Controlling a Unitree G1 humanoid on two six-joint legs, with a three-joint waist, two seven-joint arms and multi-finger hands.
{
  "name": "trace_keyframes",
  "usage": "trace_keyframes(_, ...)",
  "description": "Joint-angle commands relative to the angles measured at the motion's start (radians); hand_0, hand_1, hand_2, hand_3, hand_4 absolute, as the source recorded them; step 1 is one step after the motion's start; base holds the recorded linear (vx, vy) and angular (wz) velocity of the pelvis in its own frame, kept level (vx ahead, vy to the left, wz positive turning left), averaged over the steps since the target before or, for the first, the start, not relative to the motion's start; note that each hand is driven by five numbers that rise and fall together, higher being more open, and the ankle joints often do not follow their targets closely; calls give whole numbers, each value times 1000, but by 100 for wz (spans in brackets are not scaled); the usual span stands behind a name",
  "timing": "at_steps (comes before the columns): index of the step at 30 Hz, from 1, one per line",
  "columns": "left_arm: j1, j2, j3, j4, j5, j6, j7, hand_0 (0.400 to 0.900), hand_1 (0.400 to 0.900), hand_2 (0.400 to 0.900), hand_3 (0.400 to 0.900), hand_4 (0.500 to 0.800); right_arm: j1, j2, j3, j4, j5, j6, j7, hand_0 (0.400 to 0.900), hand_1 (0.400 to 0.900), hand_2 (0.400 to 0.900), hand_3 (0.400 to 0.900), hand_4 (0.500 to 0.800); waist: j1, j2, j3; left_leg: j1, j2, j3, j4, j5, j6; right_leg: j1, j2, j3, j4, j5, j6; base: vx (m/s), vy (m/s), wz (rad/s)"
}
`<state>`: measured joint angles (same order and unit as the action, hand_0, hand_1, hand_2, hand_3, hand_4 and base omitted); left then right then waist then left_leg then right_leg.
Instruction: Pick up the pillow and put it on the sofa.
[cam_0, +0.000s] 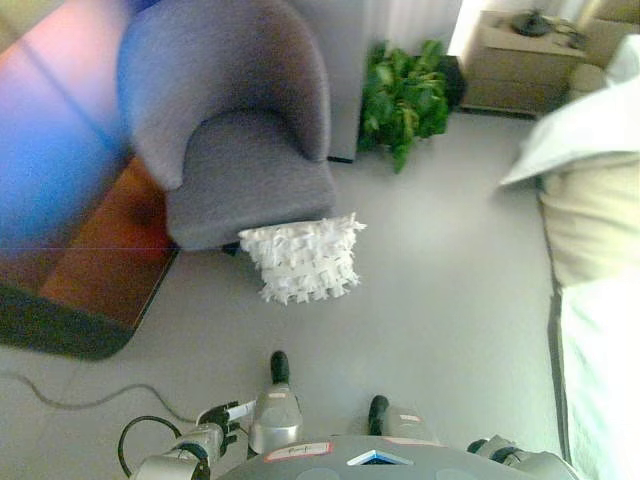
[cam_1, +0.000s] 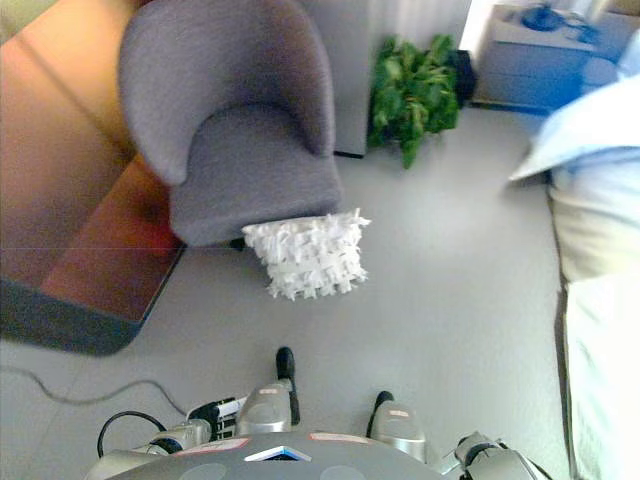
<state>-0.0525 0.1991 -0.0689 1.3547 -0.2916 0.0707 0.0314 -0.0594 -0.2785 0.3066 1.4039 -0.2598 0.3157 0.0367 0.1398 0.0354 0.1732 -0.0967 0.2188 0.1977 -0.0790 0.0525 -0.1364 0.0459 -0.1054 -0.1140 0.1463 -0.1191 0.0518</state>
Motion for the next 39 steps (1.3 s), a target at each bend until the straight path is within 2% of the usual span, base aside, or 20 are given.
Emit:
trace_keyframes(1,69,33,7,-16,7,2,-3,900,900,900,900,800,-29,-6,-6,-29,-62,-19,-68,900,900,900,900,800,50,-43,-62,-164,-19,-16,126,124,43,351,-133,-33,-3,-89,95,508,294,15)
trace_keyframes(3,49,51,-12,-18,24,13,-2,900,900,900,900,800,-24,-1,-19,-46,-43,0,-85,900,900,900,900,800,43,-60,-75,-148,-61,-20,145,83,89,280,-207,-17,178,83,110,436,307,40)
trace_keyframes(4,35,67,-22,-13,30,11,-8,900,900,900,900,800,-13,0,-22,-55,-27,-3,-98,900,900,900,900,800,34,-66,-77,-135,-92,-29,149,59,119,247,-225,2,268,131,112,401,268,49)
trace_keyframes(6,24,83,-41,-22,30,21,-12,900,900,900,900,800,-6,-3,-21,-65,-15,-17,-108,900,900,900,900,800,24,-60,-84,-110,-113,-30,143,42,141,168,-218,27,369,186,106,374,194,42)
trace_keyframes(7,14,95,-58,-31,20,34,-2,900,900,900,900,800,-1,0,-12,-78,-5,-30,-131,900,900,900,900,800,1,-59,-79,-66,-135,-29,130,23,153,75,-203,26,411,189,91,378,107,43)
trace_keyframes(9,-10,112,-78,-41,5,42,5,900,900,900,900,800,-8,3,6,-85,12,-58,-156,900,900,900,900,800,-16,-54,-68,-41,-135,-26,123,9,157,-11,-154,0,366,136,68,249,-36,34)
trace_keyframes(10,-16,116,-84,-43,0,41,7,900,900,900,900,800,-13,3,10,-87,14,-63,-161,900,900,900,900,800,-21,-58,-60,-35,-139,-28,124,5,158,-29,-149,-8,347,121,65,96,-156,15)
trace_keyframes(12,-70,126,-114,-51,-33,40,15,900,900,900,900,800,-55,3,38,-101,30,-85,-195,900,900,900,900,800,-44,-55,-16,-22,-141,-57,127,-15,152,-177,-104,-30,191,104,55,-14,-239,26)
trace_keyframes(13,-83,127,-119,-53,-42,38,17,900,900,900,900,800,-67,2,45,-105,31,-88,-203,900,900,900,900,800,-49,-54,-6,-29,-141,-63,130,-19,150,-212,-99,-27,154,119,55,-178,-261,46)
trace_keyframes(15,-137,135,-130,-69,-82,20,22,900,900,900,900,800,-119,-3,66,-125,44,-104,-236,900,900,900,900,800,-84,-73,62,-61,-159,-75,157,-66,147,-352,-122,7,30,231,84,-194,-228,48)
trace_keyframes(17,-152,132,-128,-79,-106,6,26,900,900,900,900,800,-137,-7,70,-140,19,-113,-266,900,900,900,900,800,-101,-82,91,-84,-157,-64,197,-104,142,-404,-140,5,9,265,96,-52,-163,47)
trace_keyframes(20,-136,107,-112,-77,-133,-21,58,900,900,900,900,800,-129,-18,73,-145,-76,-129,-319,900,900,900,900,800,-104,-92,104,-117,-169,-94,291,-147,148,-394,-161,24,37,250,99,153,-138,43)
trace_keyframes(23,-100,91,-104,-90,-102,-26,58,900,900,900,900,800,-118,-35,85,-174,-136,-192,-440,900,900,900,900,800,-81,-98,109,-130,-154,-123,363,-173,137,-361,-193,-14,89,214,101,246,-147,27)
trace_keyframes(25,-102,94,-123,-100,-92,-27,51,900,900,900,900,800,-165,-57,111,-214,-211,-210,-554,900,900,900,900,800,-67,-92,128,-169,-141,-148,398,-176,128,-379,-204,-15,111,195,109,76,-105,20)
trace_keyframes(27,-116,99,-149,-108,-110,-24,46,900,900,900,900,800,-239,-83,153,-257,-265,-174,-659,900,900,900,900,800,-55,-76,152,-202,-133,-161,397,-166,117,-417,-206,-27,129,186,113,-36,-63,20)
trace_keyframes(29,-128,103,-171,-116,-144,-22,34,900,900,900,900,800,-314,-105,193,-290,-301,-135,-719,900,900,900,900,800,-41,-62,174,-227,-133,-174,386,-153,109,-451,-203,-40,147,177,114,-32,-40,23)
trace_keyframes(31,-128,103,-180,-120,-153,-27,26,900,900,900,900,800,-346,-119,206,-304,-299,-120,-743,900,900,900,900,800,-34,-54,186,-235,-135,-183,378,-148,106,-465,-203,-45,156,171,114,13,-29,29)
trace_keyframes(34,-159,74,-235,-112,-168,-39,8,900,900,900,900,800,-548,-91,251,-235,-262,-20,-733,900,900,900,900,800,11,-1,214,-264,-152,-226,379,-139,101,-519,-217,-55,220,144,105,48,18,48)
trace_keyframes(36,-164,69,-247,-125,-176,-45,8,900,900,900,900,800,-586,-91,260,-234,-257,-2,-722,900,900,900,900,800,25,13,224,-287,-161,-240,381,-137,102,-540,-218,-65,237,130,99,-23,-26,38)
trace_keyframes(39,-153,79,-260,-160,-199,-59,0,900,900,900,900,800,-594,-120,282,-264,-221,-12,-708,900,900,900,900,800,41,29,246,-334,-170,-256,392,-127,103,-584,-223,-77,275,114,94,-52,-40,31)
